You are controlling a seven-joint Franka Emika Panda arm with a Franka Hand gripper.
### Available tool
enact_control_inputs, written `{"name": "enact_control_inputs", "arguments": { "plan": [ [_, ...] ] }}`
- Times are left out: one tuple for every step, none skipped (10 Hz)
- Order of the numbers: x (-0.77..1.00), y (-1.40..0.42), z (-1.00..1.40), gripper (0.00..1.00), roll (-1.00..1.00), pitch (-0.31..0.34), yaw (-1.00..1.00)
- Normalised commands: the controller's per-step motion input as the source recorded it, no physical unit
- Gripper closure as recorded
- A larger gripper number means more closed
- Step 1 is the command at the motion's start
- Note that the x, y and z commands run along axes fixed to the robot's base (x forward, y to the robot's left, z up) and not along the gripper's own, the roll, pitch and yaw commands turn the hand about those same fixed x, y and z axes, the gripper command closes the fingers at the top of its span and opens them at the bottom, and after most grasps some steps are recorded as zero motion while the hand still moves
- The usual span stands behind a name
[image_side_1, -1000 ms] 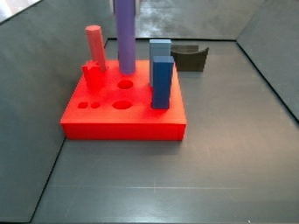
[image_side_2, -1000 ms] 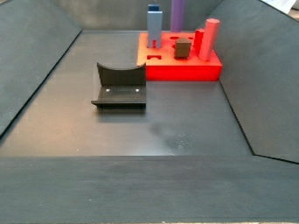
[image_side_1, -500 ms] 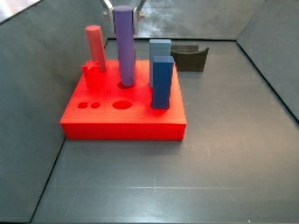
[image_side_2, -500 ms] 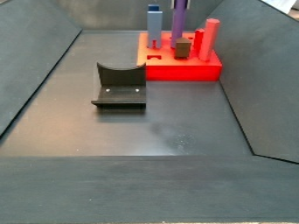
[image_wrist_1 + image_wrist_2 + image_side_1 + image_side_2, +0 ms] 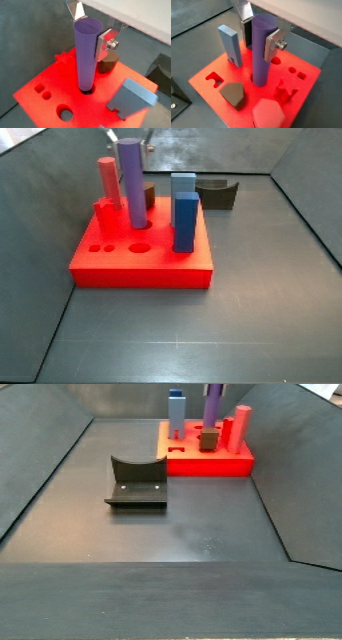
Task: Pick up the round object. Move up. Move to above the board. Insert the round object.
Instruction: Insert the round object.
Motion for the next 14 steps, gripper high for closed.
{"name": "enact_control_inputs", "arguments": {
  "plan": [
    [-0.01,0.0,-0.14,1.0,-0.09,-0.077,-0.01],
    [0.04,-0.01,-0.17,1.0,-0.06,-0.02,0.0],
    [0.17,0.0,-0.15,1.0,-0.03,0.0,0.0],
    [0.26,0.0,-0.14,1.0,0.0,0.003,-0.01],
    [0.29,-0.02,-0.16,1.0,-0.01,0.0,-0.01],
    [0.34,-0.02,-0.16,1.0,-0.04,0.0,-0.05],
    [0.15,0.0,-0.15,1.0,-0.01,0.0,-0.01],
    [0.0,0.0,-0.17,1.0,-0.01,-0.001,0.0],
    [0.0,0.0,-0.19,1.0,-0.02,-0.02,0.0],
    [0.0,0.0,-0.26,1.0,0.0,-0.014,0.0],
    [0.0,0.0,-0.35,1.0,0.0,0.0,0.0],
    [0.01,0.0,-0.4,1.0,0.0,0.0,-0.01],
    [0.02,0.0,-0.39,1.0,0.0,0.0,0.0],
    [0.0,0.0,-0.36,1.0,0.0,0.0,0.0]
  ]
}}
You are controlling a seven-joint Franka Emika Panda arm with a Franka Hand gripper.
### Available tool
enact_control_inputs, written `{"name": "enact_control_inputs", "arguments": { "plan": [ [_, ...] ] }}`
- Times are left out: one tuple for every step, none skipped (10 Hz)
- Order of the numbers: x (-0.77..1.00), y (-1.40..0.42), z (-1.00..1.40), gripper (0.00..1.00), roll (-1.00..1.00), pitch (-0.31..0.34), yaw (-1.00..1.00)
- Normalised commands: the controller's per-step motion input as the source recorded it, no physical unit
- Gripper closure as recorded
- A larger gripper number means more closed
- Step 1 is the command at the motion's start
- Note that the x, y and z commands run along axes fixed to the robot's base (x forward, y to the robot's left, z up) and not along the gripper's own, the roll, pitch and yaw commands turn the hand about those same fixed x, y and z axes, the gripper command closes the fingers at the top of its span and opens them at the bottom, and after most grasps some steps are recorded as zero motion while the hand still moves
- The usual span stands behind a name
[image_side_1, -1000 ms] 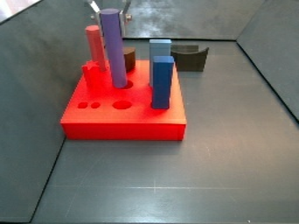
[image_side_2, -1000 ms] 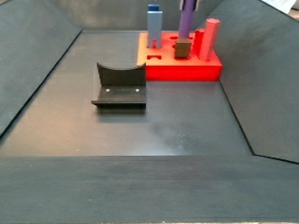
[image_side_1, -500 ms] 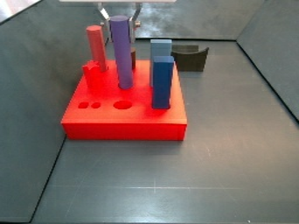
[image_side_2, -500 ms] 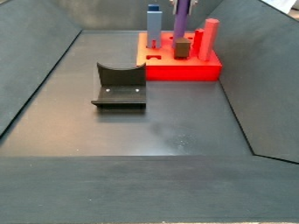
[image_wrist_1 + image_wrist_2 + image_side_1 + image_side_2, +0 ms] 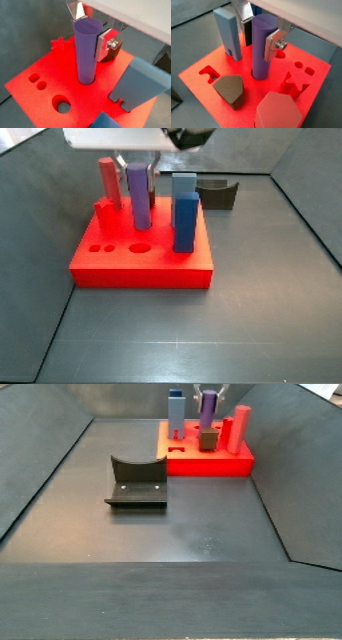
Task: Pick up the round object. Move up. Move to above the board. Insert the round object.
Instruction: Insert the round object.
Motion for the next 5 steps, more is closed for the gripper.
{"name": "enact_control_inputs", "arguments": {
  "plan": [
    [0.0,0.0,-0.32,1.0,0.0,0.0,0.0],
    [0.0,0.0,-0.24,1.0,0.0,-0.01,0.0],
    [0.0,0.03,-0.05,1.0,-0.08,-0.044,0.0],
    [0.0,0.06,0.0,1.0,-0.08,-0.051,0.0],
    [0.0,0.0,0.0,1.0,0.0,0.0,0.0]
  ]
}}
